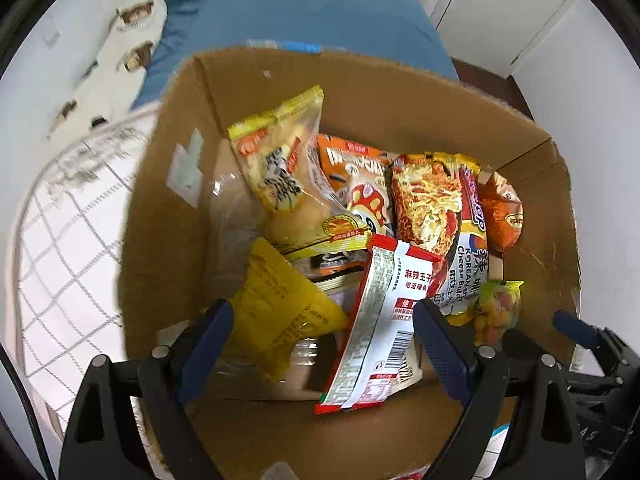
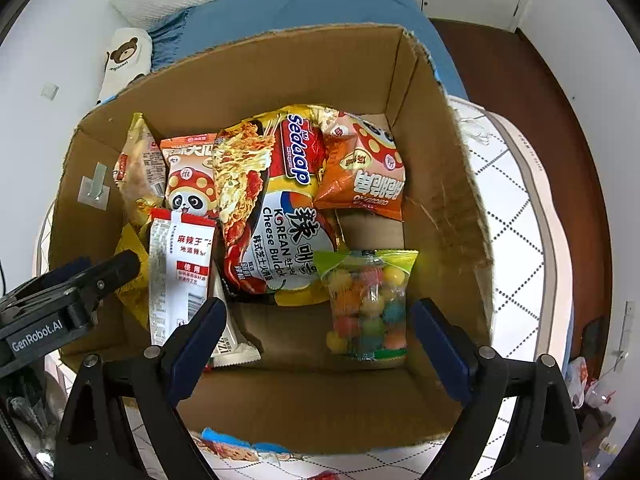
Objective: Organize snacks
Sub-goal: 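Carry both packs into the cardboard box and open both tools, then move both tools out of the box back toward the snack pile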
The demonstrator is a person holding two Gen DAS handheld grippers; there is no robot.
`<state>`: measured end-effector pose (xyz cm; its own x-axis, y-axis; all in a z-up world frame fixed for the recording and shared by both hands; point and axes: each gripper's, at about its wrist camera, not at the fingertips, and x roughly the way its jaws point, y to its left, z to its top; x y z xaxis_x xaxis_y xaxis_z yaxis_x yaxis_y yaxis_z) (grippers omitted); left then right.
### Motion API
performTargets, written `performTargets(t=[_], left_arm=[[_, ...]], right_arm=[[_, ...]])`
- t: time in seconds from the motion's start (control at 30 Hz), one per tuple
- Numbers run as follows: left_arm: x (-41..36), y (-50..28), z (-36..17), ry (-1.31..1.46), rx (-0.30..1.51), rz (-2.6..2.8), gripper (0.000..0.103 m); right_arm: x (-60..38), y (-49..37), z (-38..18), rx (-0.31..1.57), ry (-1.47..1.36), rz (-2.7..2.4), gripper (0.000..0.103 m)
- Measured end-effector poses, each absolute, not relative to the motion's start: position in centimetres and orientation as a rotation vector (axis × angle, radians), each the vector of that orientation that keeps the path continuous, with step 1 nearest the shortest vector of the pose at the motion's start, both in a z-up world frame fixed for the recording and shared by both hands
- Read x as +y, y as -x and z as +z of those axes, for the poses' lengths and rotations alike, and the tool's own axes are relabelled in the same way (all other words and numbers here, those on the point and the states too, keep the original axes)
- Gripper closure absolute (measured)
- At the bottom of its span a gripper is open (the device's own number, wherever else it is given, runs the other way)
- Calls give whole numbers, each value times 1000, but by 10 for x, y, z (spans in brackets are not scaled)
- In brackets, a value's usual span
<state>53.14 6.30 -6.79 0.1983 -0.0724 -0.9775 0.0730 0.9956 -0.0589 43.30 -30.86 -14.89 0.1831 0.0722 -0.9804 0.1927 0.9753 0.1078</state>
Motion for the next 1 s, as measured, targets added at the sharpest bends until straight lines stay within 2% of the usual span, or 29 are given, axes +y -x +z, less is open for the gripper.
performTargets(t=[0.63,0.83,1.0], left_arm=[[84,-428,27,-29,1047,-74,11],[88,-400,56,-23,980,-79,11],[91,-379,59,-28,969,-69,11]], right_arm=[[-281,-345,-49,1121,-105,-97,7],[-269,-315,-21,1061,-129,-72,7],[-262,-293,-14,1060,-166,-44,7]])
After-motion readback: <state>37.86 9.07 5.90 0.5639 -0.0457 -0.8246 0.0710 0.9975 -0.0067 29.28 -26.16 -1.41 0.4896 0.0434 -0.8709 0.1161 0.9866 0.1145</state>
